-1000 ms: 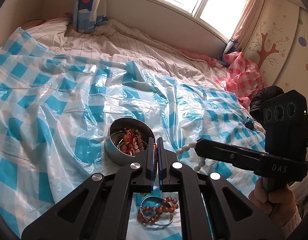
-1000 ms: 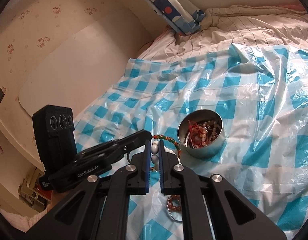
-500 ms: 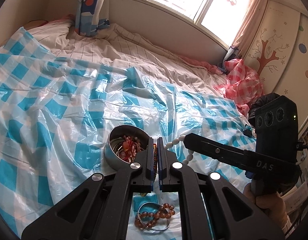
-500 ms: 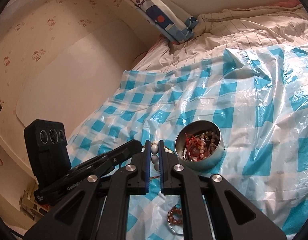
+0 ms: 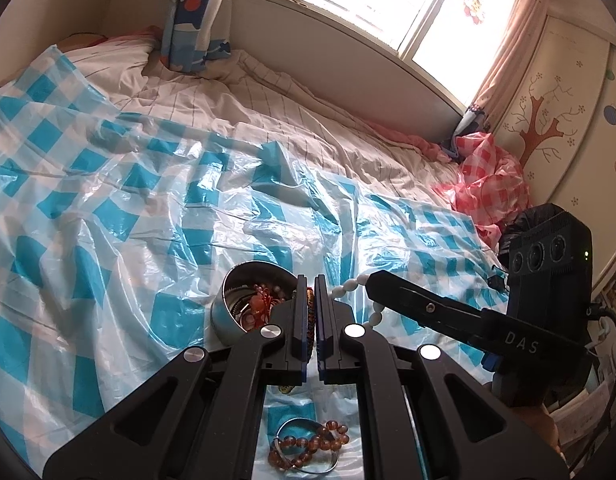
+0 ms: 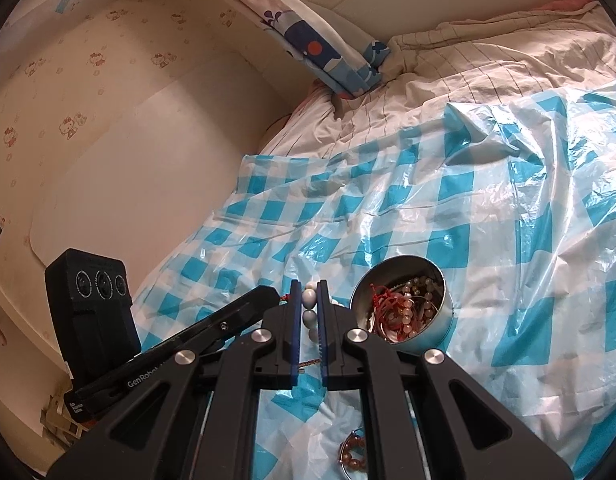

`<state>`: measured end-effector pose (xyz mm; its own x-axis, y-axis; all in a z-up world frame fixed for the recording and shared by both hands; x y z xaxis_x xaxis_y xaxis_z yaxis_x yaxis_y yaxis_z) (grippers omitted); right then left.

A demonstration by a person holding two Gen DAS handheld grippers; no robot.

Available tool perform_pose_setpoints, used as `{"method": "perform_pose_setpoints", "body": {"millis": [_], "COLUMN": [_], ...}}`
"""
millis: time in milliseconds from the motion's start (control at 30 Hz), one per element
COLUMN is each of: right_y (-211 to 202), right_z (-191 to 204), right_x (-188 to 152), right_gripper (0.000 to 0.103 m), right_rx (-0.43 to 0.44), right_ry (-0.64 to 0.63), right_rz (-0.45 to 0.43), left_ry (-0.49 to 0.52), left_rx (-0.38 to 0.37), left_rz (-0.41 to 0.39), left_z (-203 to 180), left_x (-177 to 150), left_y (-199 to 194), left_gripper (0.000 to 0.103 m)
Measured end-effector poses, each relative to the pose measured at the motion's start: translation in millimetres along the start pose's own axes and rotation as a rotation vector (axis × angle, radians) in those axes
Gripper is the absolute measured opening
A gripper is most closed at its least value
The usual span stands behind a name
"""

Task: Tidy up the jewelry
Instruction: 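Lift both held bracelets and carry them over the steel tin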

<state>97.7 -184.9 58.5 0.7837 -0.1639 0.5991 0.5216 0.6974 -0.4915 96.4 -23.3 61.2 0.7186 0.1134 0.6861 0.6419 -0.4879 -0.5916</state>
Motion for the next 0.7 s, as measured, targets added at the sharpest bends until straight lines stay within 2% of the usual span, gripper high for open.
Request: {"method": "perform_pose_setpoints", "body": {"millis": [700], "right_y": [23.0], "right_z": [-15.0], "right_x": [9.7], "right_gripper": [0.008], "right_rx": [-0.034], "right_ry": [0.008], "right_rz": [0.009], "left_ry": [-0.031], "left_rx": [-0.012], "left_rz": [0.010], "left_z": [3.7], "left_x": [8.5], "left_y": [28.1], "left_gripper": [0.003]}}
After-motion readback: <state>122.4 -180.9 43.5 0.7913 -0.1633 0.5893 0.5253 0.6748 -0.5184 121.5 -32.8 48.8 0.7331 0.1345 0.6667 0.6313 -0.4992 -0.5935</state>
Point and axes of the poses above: each gripper's, at about its wrist camera, not at the fingertips, and y roughly the way its jaws point, z to its left, x to its top, the point moved 3 cm from there along y, roughly the way its jaws point, and after that the axes turned 3 degrees about z, right-handed, at the moved point
